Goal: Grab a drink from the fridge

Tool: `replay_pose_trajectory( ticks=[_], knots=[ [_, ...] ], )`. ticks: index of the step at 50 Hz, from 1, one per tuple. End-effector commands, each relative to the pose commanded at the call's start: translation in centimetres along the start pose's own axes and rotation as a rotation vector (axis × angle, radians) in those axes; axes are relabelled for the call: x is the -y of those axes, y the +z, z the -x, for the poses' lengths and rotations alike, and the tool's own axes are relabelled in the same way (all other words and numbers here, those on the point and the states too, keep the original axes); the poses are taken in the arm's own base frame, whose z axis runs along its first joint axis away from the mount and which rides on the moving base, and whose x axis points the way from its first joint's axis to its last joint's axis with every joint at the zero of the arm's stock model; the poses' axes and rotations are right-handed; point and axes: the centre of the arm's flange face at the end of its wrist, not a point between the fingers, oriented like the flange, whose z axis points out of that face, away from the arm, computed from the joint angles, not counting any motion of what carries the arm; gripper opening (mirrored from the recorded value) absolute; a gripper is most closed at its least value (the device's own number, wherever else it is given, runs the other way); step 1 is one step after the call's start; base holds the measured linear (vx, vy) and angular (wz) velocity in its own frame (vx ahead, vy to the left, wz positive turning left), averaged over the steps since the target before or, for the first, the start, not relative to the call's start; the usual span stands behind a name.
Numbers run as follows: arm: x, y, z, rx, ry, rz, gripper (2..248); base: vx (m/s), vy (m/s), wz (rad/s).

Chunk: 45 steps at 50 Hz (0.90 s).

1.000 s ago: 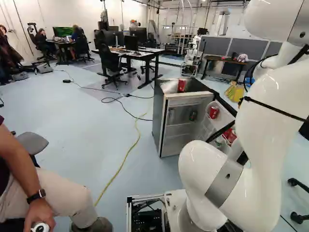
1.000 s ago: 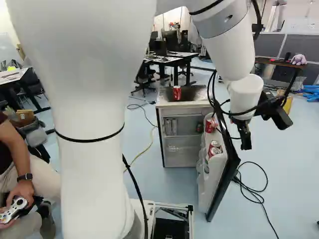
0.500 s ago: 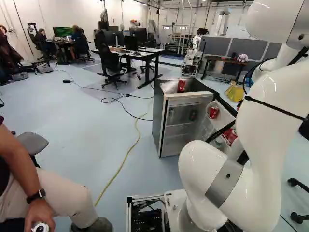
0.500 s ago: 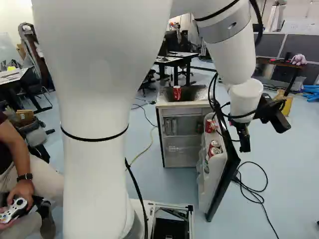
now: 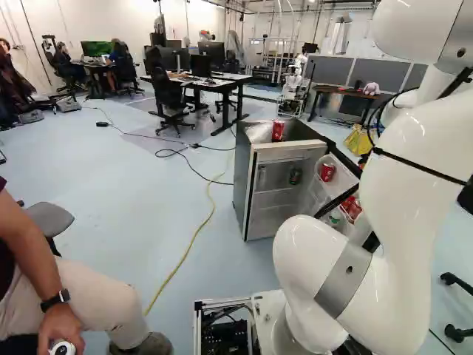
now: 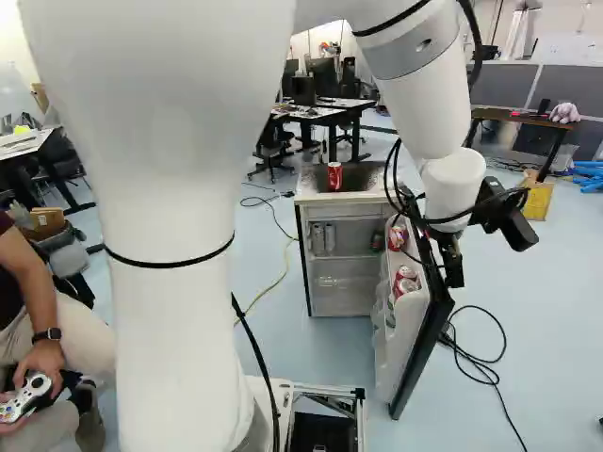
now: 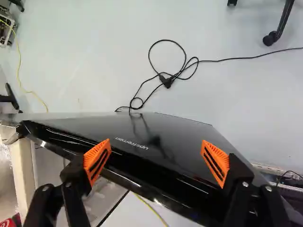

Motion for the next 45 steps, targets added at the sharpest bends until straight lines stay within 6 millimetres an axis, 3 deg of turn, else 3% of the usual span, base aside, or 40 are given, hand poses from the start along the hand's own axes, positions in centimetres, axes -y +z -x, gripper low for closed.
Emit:
replay_pose_trajectory(
  ticks=[45],
  knots=[
    [0.4,-1.3,4.3,0.032,-0.044,-0.005,247,0.000,0.000,0.000]
  ],
)
